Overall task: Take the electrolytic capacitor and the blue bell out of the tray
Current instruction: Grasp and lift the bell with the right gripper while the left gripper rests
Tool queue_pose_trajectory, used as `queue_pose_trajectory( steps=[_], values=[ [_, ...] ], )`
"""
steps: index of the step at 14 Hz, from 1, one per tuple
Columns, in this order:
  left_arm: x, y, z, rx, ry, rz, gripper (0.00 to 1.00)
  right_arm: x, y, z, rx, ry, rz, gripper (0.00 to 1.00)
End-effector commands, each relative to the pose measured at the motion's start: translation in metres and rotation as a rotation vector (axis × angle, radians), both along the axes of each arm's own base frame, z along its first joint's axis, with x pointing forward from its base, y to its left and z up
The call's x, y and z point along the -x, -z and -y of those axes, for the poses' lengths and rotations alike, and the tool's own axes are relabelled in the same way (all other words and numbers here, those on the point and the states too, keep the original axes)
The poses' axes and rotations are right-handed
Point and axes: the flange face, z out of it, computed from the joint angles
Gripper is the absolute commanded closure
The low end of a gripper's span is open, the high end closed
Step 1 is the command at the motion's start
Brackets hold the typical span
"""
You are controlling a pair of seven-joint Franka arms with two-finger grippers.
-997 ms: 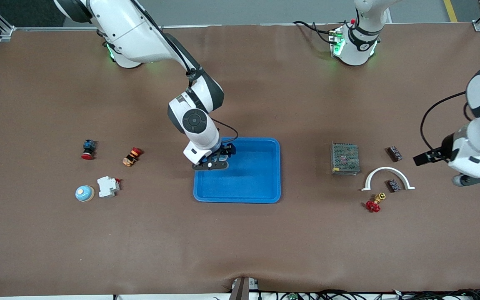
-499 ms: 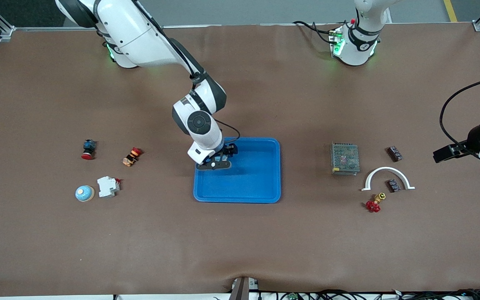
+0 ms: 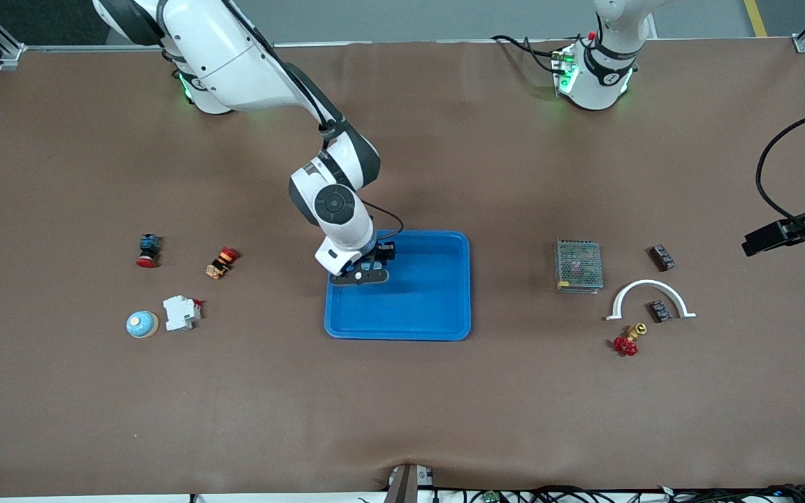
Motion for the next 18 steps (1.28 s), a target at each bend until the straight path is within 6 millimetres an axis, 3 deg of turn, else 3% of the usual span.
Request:
queue_pose_trajectory(
  steps=[1, 3, 5, 8, 12, 16, 18],
  values=[
    [0.025, -0.032, 0.010, 0.009, 0.042, 0.001, 0.00, 0.000, 0.001, -0.001, 0.010, 0.005, 0.007, 0.59],
    [0.045, -0.058, 0.020, 0.028, 0.082, 0.026, 0.00, -0.002, -0.005, -0.001, 0.010, 0.003, 0.005, 0.59],
    [0.060, -0.061, 0.020, 0.038, 0.090, 0.020, 0.00, -0.005, -0.018, -0.001, 0.017, 0.001, -0.006, 0.59],
    [0.084, -0.053, 0.009, 0.072, 0.105, -0.010, 0.00, -0.016, -0.073, 0.000, 0.058, -0.011, -0.061, 0.59],
    [0.095, -0.055, 0.012, 0.074, 0.109, -0.010, 0.00, -0.014, -0.146, 0.010, 0.081, -0.047, -0.086, 0.59],
    [0.090, -0.061, 0.024, 0.071, 0.116, 0.015, 0.00, -0.021, -0.210, 0.071, 0.113, -0.154, -0.169, 0.59],
    [0.087, -0.060, 0.029, 0.074, 0.116, 0.018, 0.00, -0.023, -0.241, 0.111, 0.114, -0.208, -0.197, 0.59]
  ],
)
